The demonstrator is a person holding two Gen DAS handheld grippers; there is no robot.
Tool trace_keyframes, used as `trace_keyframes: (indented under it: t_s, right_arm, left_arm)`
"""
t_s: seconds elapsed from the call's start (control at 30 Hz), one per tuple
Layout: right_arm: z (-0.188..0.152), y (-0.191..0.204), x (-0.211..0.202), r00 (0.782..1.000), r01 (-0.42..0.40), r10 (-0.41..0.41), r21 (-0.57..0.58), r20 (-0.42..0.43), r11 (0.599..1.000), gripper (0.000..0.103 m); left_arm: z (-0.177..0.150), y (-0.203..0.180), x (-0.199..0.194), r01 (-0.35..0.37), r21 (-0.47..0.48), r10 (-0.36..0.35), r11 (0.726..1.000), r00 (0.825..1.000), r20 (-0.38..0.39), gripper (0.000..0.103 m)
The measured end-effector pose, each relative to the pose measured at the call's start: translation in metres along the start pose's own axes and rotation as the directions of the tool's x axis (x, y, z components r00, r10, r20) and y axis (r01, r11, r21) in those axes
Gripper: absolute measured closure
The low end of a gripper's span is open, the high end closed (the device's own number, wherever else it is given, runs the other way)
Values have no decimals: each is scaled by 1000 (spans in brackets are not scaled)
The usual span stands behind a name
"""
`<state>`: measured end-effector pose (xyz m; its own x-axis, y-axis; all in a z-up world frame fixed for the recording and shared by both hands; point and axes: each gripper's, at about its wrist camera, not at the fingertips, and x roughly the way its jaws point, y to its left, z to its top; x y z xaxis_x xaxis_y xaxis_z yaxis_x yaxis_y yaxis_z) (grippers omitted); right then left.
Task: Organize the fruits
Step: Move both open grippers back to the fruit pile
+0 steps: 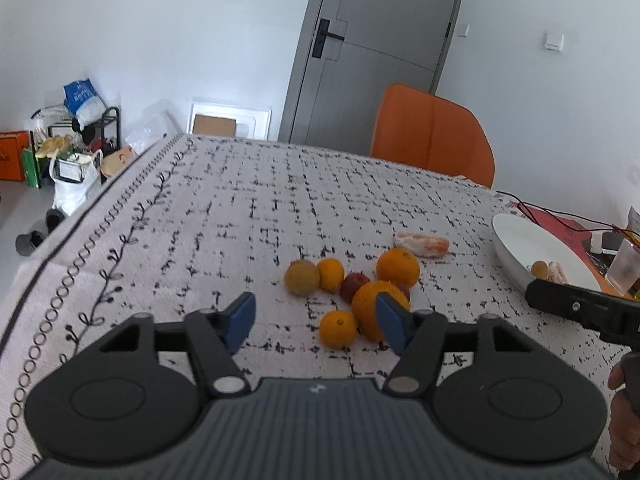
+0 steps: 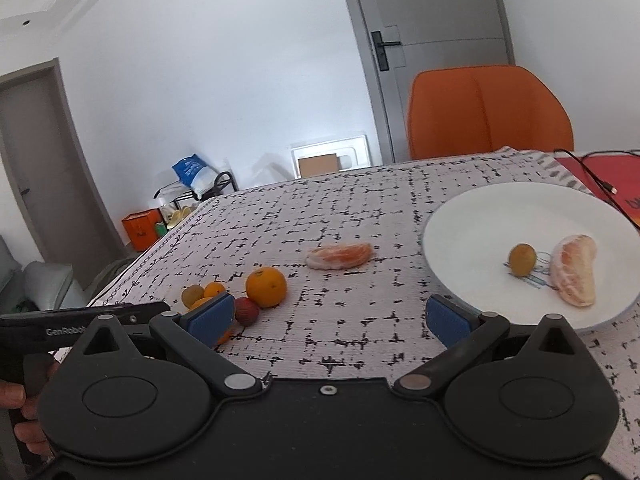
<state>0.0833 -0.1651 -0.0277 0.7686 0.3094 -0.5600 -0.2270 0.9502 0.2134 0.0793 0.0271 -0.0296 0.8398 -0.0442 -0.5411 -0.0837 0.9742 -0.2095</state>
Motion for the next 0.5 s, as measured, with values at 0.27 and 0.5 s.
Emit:
trace_keyframes:
  t_s: [0.27,0.5]
  right_arm:
    - [0,9,11,999,-36,35,-38,-25,999,22]
    - [0,17,27,996,-64,60,-49,-71,997,36]
  left_arm:
    - [-10,-2,14,32,5,-32,999,999,-31,57]
    - [-12,2,22,54,-3,-54,999,998,-40,82]
